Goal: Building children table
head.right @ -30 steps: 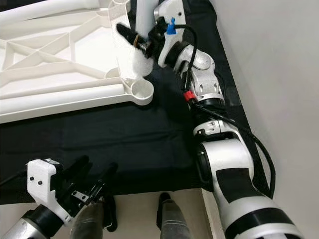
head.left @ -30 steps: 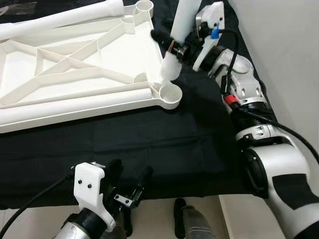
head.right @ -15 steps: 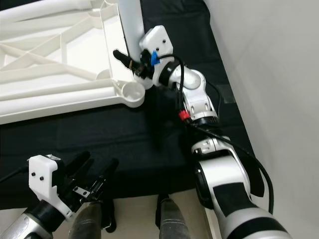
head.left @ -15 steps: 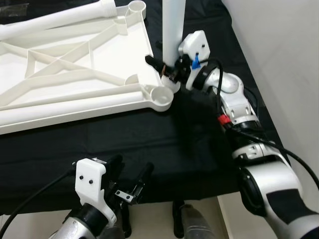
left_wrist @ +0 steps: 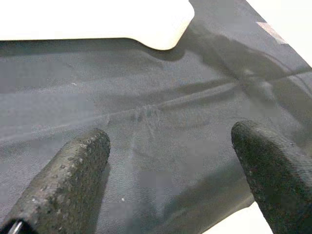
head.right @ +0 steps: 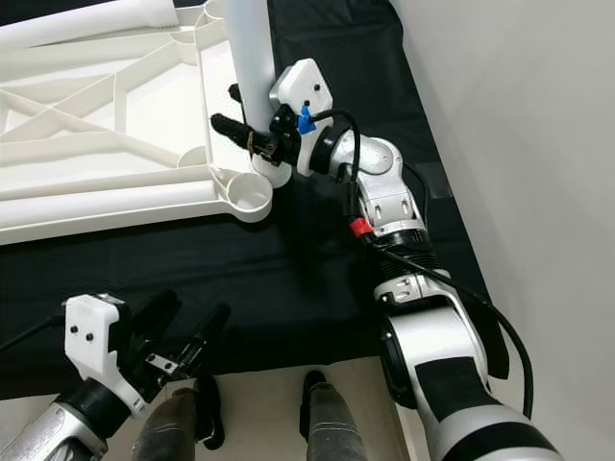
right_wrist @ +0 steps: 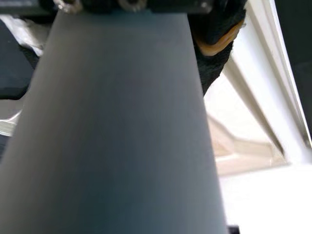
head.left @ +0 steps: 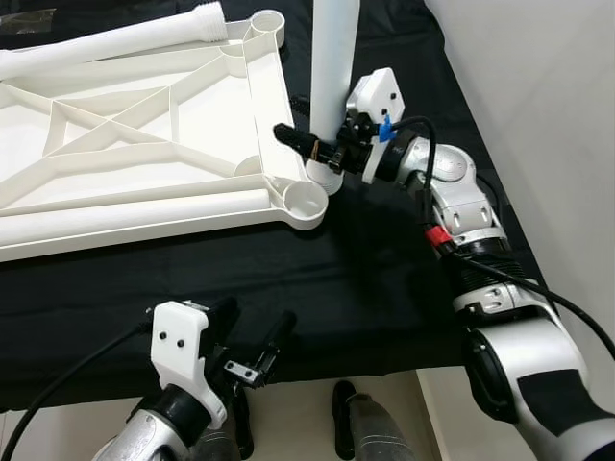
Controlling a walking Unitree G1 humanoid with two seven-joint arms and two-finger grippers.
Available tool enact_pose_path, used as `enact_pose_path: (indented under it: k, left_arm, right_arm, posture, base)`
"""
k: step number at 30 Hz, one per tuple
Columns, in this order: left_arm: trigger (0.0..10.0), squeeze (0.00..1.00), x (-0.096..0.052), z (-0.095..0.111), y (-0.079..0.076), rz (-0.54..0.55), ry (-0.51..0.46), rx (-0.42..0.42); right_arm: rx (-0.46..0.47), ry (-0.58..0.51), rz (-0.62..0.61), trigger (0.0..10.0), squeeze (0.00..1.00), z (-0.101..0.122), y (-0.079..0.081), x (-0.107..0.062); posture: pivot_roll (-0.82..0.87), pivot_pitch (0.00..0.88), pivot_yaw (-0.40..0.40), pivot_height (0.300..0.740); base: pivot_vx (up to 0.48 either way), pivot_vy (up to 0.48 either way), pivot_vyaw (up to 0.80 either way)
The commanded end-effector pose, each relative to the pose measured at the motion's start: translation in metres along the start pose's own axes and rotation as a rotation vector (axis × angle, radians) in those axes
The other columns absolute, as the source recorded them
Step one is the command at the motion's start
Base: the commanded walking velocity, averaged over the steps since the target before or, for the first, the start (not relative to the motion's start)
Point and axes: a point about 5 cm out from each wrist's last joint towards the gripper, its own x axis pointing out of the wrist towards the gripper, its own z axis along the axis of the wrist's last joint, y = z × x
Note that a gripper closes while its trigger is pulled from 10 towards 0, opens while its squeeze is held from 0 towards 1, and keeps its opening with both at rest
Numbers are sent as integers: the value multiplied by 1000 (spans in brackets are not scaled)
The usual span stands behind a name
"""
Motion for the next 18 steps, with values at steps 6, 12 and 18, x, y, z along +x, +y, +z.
enact_pose_path:
  k: [6, 12, 18]
  left_arm:
    - [10000, 0, 5, -17, 13, 39, 76, 46]
    - [10000, 0, 34, 10, 43, 181, -17, 247]
    - [10000, 0, 62, 45, 60, 231, -139, 426]
  right_arm:
    - [0, 45, -324, 10000, 0, -12, -32, -32]
    - [118, 6, -580, 10000, 0, -30, -35, -57]
    - [316, -60, -530, 10000, 0, -47, 15, -53]
  posture:
    - [78, 218, -45, 740]
    - [81, 80, -56, 740]
    - [56, 0, -45, 740]
  base:
    - [0, 0, 0]
    - [0, 0, 0]
    - [0, 0, 0]
